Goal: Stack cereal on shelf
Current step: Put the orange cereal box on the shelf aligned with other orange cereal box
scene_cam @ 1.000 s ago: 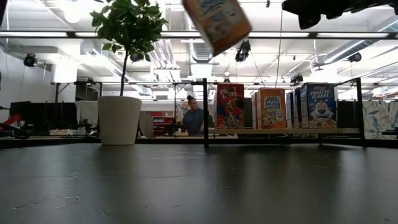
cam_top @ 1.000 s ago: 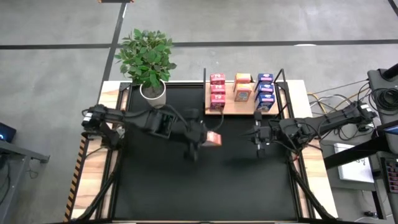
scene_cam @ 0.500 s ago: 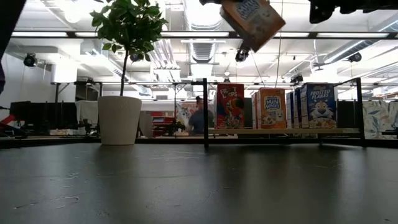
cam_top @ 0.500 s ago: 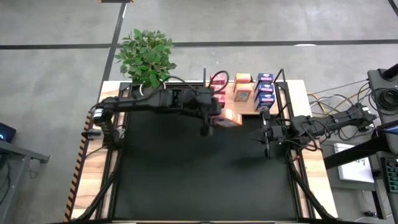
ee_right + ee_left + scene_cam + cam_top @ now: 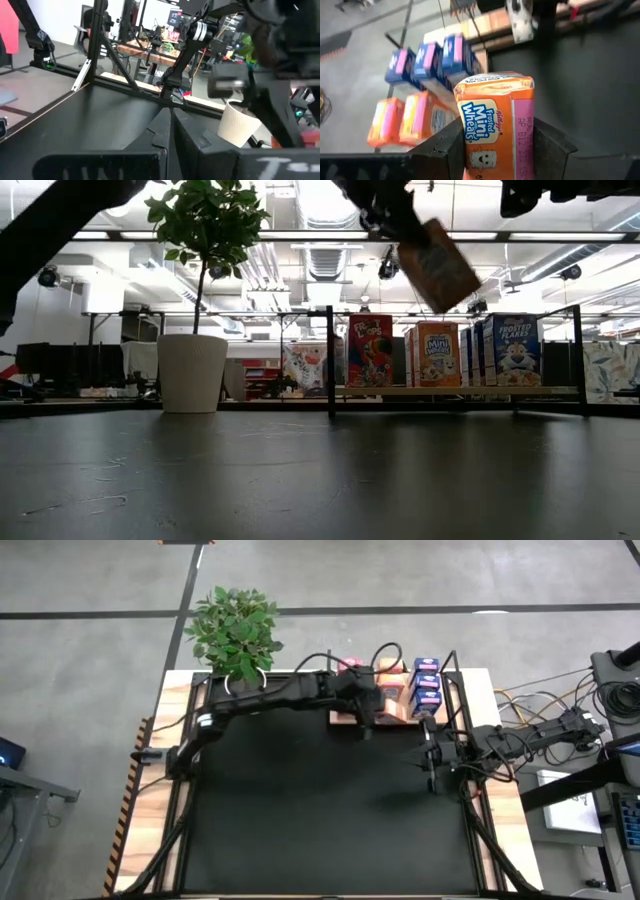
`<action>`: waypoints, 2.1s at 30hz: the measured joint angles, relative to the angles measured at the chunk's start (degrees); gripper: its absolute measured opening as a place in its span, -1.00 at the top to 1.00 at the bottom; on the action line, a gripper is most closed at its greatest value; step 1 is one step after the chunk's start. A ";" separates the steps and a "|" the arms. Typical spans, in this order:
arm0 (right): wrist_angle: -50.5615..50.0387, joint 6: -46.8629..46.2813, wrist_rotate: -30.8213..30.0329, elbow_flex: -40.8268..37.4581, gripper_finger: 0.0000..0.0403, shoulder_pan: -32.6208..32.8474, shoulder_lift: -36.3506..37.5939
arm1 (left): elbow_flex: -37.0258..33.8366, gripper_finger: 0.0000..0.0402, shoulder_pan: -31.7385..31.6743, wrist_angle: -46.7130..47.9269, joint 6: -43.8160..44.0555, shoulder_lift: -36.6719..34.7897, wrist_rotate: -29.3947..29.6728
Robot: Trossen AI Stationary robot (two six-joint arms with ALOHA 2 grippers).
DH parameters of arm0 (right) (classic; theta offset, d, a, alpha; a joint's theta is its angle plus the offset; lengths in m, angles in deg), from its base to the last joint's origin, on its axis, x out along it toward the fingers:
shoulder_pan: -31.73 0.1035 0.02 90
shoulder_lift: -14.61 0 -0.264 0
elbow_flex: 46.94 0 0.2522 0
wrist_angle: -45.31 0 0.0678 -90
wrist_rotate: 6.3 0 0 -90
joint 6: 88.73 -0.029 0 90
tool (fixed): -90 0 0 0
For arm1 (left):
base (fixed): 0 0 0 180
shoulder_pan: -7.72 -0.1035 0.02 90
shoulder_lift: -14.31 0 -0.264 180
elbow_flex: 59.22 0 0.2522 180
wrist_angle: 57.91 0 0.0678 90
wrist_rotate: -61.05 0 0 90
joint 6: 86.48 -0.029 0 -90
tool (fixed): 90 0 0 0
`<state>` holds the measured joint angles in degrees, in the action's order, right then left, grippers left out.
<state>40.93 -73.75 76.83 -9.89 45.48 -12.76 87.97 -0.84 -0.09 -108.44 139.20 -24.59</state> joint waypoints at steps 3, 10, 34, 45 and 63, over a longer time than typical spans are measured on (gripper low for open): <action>-0.14 0.00 0.00 0.00 0.94 0.00 0.00 | -0.57 0.21 -1.58 0.21 0.39 0.28 -0.02; 0.15 0.04 -0.15 0.02 0.94 0.00 0.00 | -2.07 0.21 -3.42 -1.55 2.62 1.24 -2.13; -0.17 -1.68 -0.17 0.02 0.94 0.00 -0.13 | -2.32 0.21 -3.76 -9.02 4.65 9.38 0.12; -0.17 -1.49 -0.18 0.02 0.94 0.00 -0.13 | -2.31 0.06 -4.10 -11.10 4.63 11.09 1.21; -0.18 -1.90 -0.22 0.02 0.94 -0.01 -0.13 | -1.90 -0.02 -4.24 -12.85 4.37 9.71 2.21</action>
<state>40.75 -75.65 76.61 -9.87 45.48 -12.89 86.07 -5.08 -12.94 -104.07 148.90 -22.38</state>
